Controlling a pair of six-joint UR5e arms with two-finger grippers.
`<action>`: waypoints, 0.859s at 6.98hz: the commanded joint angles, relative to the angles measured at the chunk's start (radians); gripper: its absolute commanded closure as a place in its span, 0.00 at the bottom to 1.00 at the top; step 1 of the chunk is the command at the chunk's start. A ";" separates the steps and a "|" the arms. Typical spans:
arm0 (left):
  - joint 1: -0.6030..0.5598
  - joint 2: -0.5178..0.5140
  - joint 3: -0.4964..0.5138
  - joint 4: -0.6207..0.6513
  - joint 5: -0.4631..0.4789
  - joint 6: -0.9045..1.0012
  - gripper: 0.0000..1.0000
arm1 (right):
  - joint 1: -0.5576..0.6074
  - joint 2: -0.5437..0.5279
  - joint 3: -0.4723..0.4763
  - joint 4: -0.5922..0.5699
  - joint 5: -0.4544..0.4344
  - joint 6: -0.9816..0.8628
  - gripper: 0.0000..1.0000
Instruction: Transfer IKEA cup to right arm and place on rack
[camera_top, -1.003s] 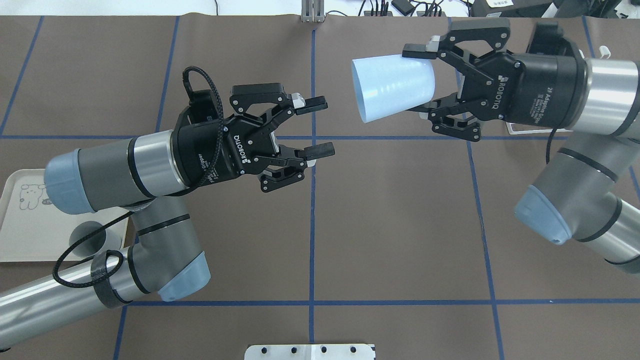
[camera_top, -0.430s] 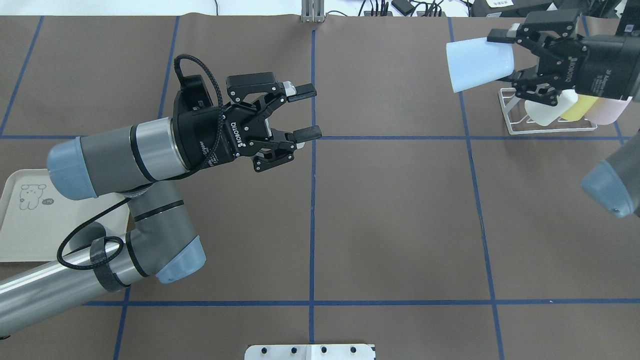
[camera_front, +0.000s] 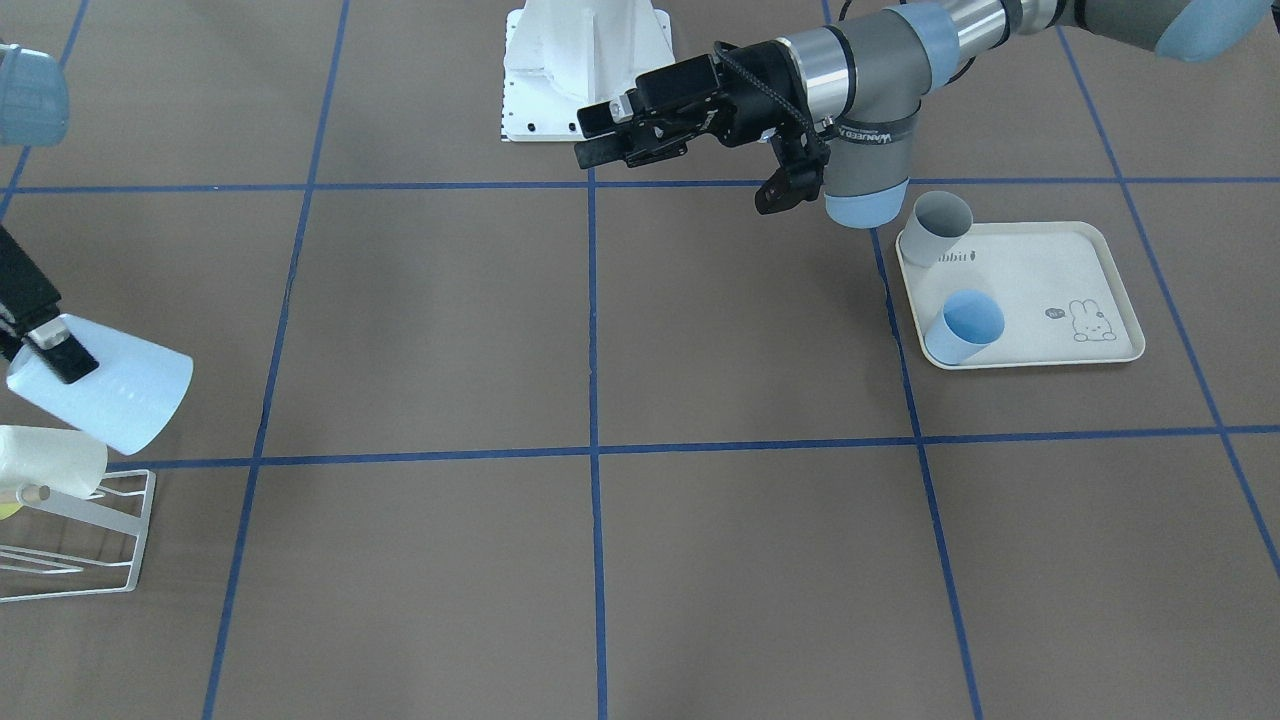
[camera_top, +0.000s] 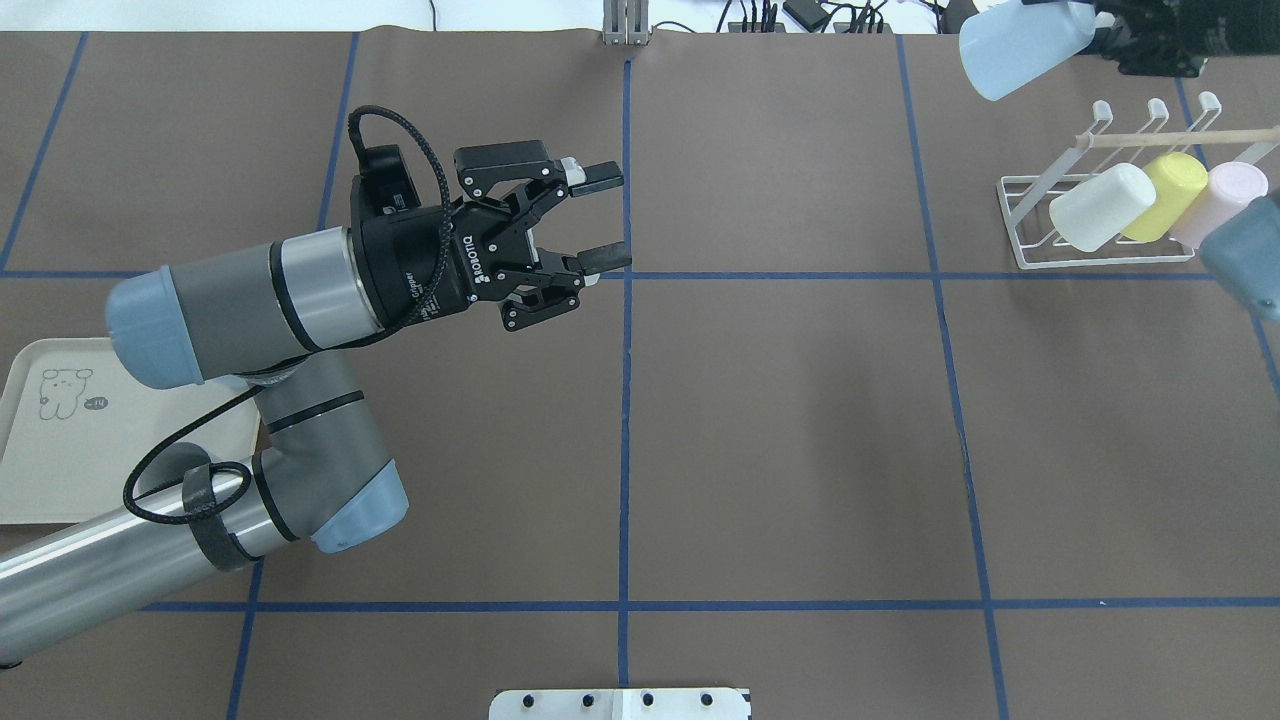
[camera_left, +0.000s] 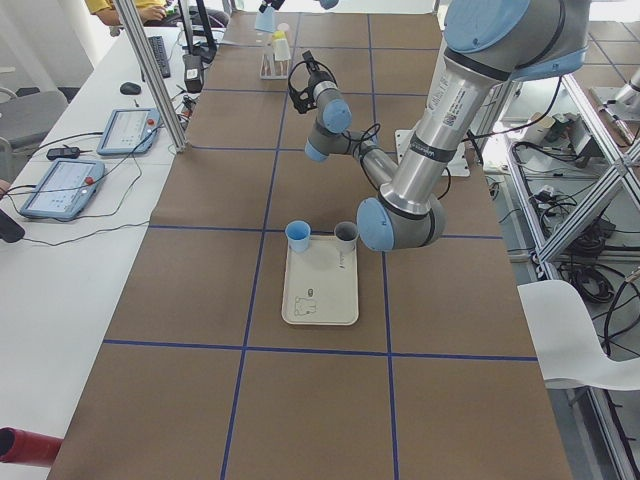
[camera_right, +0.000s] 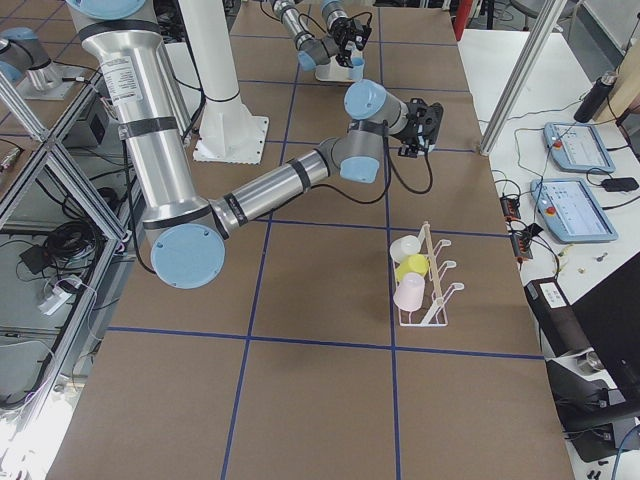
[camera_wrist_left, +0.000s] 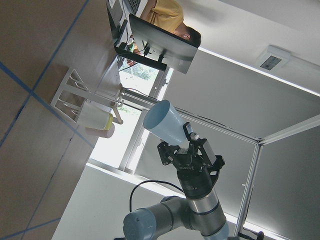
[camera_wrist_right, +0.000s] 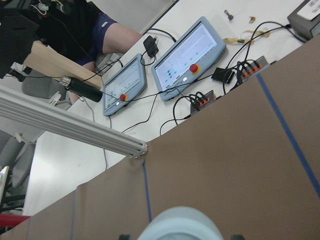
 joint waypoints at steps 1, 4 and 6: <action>0.005 -0.001 0.015 0.003 0.058 0.003 0.27 | 0.073 0.049 -0.095 -0.258 0.001 -0.431 1.00; 0.008 -0.001 0.004 0.034 0.109 0.003 0.26 | 0.133 0.078 -0.293 -0.254 0.103 -0.553 1.00; 0.011 -0.001 0.005 0.034 0.122 0.003 0.26 | 0.131 0.085 -0.361 -0.245 0.102 -0.560 1.00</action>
